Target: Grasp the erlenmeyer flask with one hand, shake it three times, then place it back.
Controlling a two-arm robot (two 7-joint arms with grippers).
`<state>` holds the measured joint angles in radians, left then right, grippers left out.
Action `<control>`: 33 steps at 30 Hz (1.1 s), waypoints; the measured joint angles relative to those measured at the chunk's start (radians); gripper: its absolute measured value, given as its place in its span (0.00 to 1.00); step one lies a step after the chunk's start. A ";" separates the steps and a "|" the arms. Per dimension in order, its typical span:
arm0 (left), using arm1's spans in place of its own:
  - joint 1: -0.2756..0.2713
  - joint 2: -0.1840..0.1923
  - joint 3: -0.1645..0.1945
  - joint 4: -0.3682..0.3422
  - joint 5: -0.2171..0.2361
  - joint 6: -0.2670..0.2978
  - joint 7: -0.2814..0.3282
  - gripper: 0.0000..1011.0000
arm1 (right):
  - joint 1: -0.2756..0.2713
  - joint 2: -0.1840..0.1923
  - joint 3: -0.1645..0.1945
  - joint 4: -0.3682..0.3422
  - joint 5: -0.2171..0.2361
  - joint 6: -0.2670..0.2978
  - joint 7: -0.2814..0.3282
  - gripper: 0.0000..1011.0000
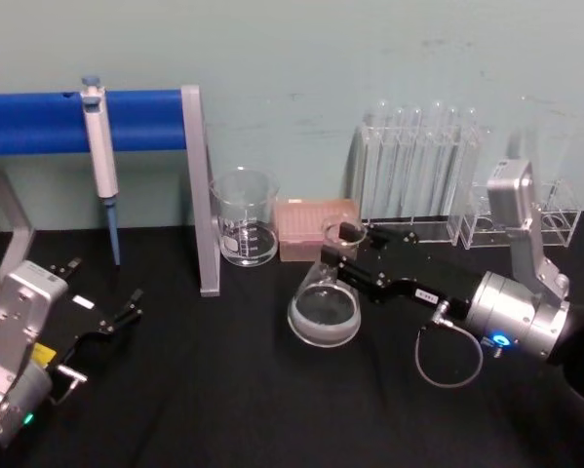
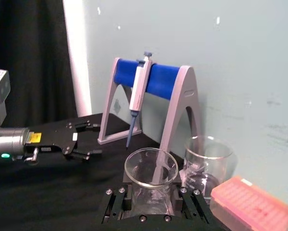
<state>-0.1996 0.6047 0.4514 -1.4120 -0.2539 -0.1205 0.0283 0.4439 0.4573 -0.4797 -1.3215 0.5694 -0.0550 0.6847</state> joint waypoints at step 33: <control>0.000 0.000 0.000 0.000 0.000 0.000 0.000 0.99 | -0.039 0.023 0.025 -0.086 0.002 0.004 -0.066 0.45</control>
<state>-0.1995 0.6047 0.4514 -1.4120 -0.2539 -0.1205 0.0283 0.4052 0.4806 -0.4543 -1.4070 0.5714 -0.0505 0.6184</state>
